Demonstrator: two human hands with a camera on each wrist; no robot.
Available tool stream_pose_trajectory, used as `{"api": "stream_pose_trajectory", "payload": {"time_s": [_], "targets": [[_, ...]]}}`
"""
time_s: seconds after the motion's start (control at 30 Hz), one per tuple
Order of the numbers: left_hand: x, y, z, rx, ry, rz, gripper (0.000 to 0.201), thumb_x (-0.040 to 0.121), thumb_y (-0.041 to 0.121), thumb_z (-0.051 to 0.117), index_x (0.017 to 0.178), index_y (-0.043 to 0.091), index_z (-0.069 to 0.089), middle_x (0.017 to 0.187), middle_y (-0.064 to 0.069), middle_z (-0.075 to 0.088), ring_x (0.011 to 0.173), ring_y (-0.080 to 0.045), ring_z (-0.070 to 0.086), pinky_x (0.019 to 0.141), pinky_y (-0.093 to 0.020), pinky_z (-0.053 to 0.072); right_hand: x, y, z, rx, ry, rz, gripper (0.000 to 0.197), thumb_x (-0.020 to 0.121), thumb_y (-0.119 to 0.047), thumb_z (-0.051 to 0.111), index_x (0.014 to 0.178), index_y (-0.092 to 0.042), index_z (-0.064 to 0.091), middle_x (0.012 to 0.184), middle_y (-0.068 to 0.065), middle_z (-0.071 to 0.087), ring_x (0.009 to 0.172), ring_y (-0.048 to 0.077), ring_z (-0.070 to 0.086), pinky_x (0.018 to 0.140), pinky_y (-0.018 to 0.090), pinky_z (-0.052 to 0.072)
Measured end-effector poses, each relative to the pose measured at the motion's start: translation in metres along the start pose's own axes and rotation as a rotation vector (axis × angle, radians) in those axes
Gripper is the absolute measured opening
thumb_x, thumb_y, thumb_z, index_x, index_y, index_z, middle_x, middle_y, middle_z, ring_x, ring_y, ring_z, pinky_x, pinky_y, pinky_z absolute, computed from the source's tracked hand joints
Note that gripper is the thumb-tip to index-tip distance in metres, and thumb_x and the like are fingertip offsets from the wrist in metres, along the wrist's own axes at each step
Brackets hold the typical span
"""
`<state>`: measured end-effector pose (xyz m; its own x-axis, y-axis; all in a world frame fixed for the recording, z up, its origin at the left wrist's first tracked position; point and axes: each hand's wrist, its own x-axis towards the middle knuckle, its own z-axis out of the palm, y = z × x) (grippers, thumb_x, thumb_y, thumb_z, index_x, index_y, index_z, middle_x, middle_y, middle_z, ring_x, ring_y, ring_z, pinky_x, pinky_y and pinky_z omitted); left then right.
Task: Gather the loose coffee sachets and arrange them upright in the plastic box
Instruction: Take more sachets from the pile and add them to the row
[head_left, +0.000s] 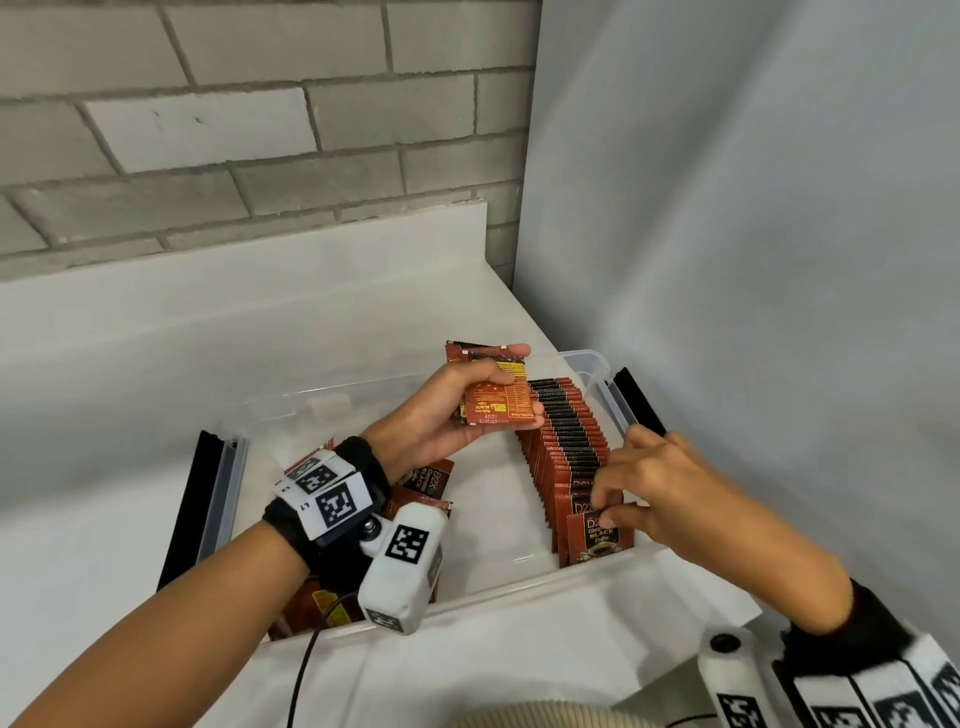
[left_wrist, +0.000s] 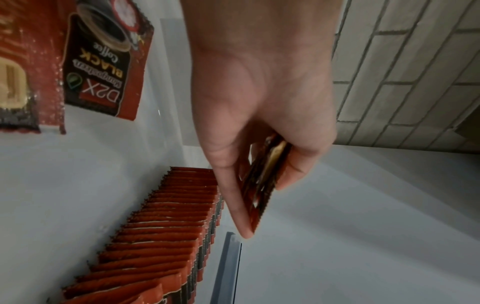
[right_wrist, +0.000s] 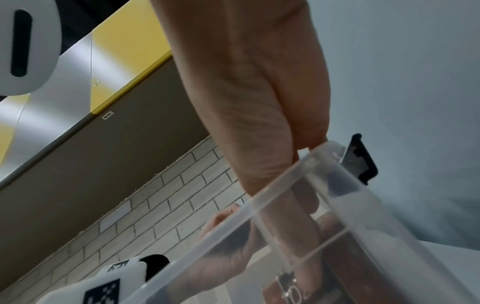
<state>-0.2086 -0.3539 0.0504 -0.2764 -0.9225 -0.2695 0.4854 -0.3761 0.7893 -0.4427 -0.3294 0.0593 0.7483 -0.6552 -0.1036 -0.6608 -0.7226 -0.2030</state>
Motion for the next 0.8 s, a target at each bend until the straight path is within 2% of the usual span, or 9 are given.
{"api": "stream_pose_trajectory", "payload": {"time_s": [0.13,0.2,0.27,0.33,0.4,0.6,0.8], "targets": [[-0.002,-0.002,0.004,0.041,-0.018,0.028,0.041,0.085,0.002,0.056,0.126,0.007,0.058,0.101,-0.018,0.07,0.081,-0.028,0.072,0.088,-0.041,0.054,0.001,0.003,-0.002,0.095,0.015,0.034,0.026,0.082,-0.041,0.069,0.104,-0.028,0.067,0.082,-0.028,0.046,0.091,-0.013,0.033,0.083,0.012,0.025],[-0.002,-0.006,0.007,0.079,-0.04,0.033,0.044,0.082,0.005,0.063,0.126,0.006,0.058,0.109,-0.019,0.068,0.087,-0.027,0.071,0.089,-0.037,0.054,0.0,0.0,-0.002,0.245,0.157,0.059,0.034,0.075,-0.046,0.07,0.101,-0.024,0.069,0.081,-0.027,0.052,0.091,-0.007,0.041,0.079,0.013,0.031],[-0.003,-0.01,0.012,0.118,-0.056,0.025,0.047,0.08,0.008,0.066,0.126,0.005,0.058,0.112,-0.017,0.068,0.094,-0.027,0.07,0.089,-0.035,0.054,0.0,-0.006,-0.006,0.407,0.344,0.089,0.041,0.072,-0.054,0.062,0.099,-0.024,0.069,0.079,-0.02,0.062,0.089,-0.002,0.048,0.072,0.009,0.036],[-0.004,-0.015,0.015,0.124,-0.07,0.022,0.042,0.082,0.007,0.067,0.123,0.004,0.059,0.11,-0.014,0.069,0.097,-0.025,0.069,0.084,-0.033,0.057,0.005,-0.013,-0.008,0.538,0.47,0.145,0.041,0.07,-0.055,0.06,0.1,-0.027,0.064,0.078,-0.014,0.066,0.081,-0.001,0.053,0.067,0.007,0.038],[-0.007,-0.02,0.018,0.112,-0.074,0.032,0.034,0.083,0.005,0.063,0.117,0.005,0.061,0.103,-0.011,0.071,0.092,-0.022,0.07,0.078,-0.03,0.057,0.013,-0.018,-0.009,0.644,0.544,0.185,0.041,0.07,-0.052,0.062,0.102,-0.027,0.059,0.079,-0.01,0.066,0.073,0.0,0.055,0.063,0.007,0.039],[-0.01,-0.022,0.023,0.155,-0.055,0.064,0.034,0.084,0.004,0.063,0.118,0.005,0.061,0.102,-0.011,0.071,0.093,-0.022,0.069,0.079,-0.031,0.057,0.025,-0.023,0.0,0.773,0.611,0.191,0.033,0.072,-0.045,0.066,0.1,-0.039,0.051,0.078,-0.008,0.065,0.069,0.002,0.056,0.061,0.009,0.042],[-0.006,-0.014,0.021,0.133,-0.03,0.078,0.044,0.082,0.015,0.062,0.125,0.008,0.058,0.108,-0.013,0.069,0.096,-0.023,0.068,0.08,-0.033,0.058,0.034,-0.016,0.004,0.793,0.592,0.191,0.025,0.077,-0.034,0.071,0.095,-0.035,0.055,0.078,-0.008,0.063,0.069,0.002,0.055,0.063,0.01,0.043]]}}
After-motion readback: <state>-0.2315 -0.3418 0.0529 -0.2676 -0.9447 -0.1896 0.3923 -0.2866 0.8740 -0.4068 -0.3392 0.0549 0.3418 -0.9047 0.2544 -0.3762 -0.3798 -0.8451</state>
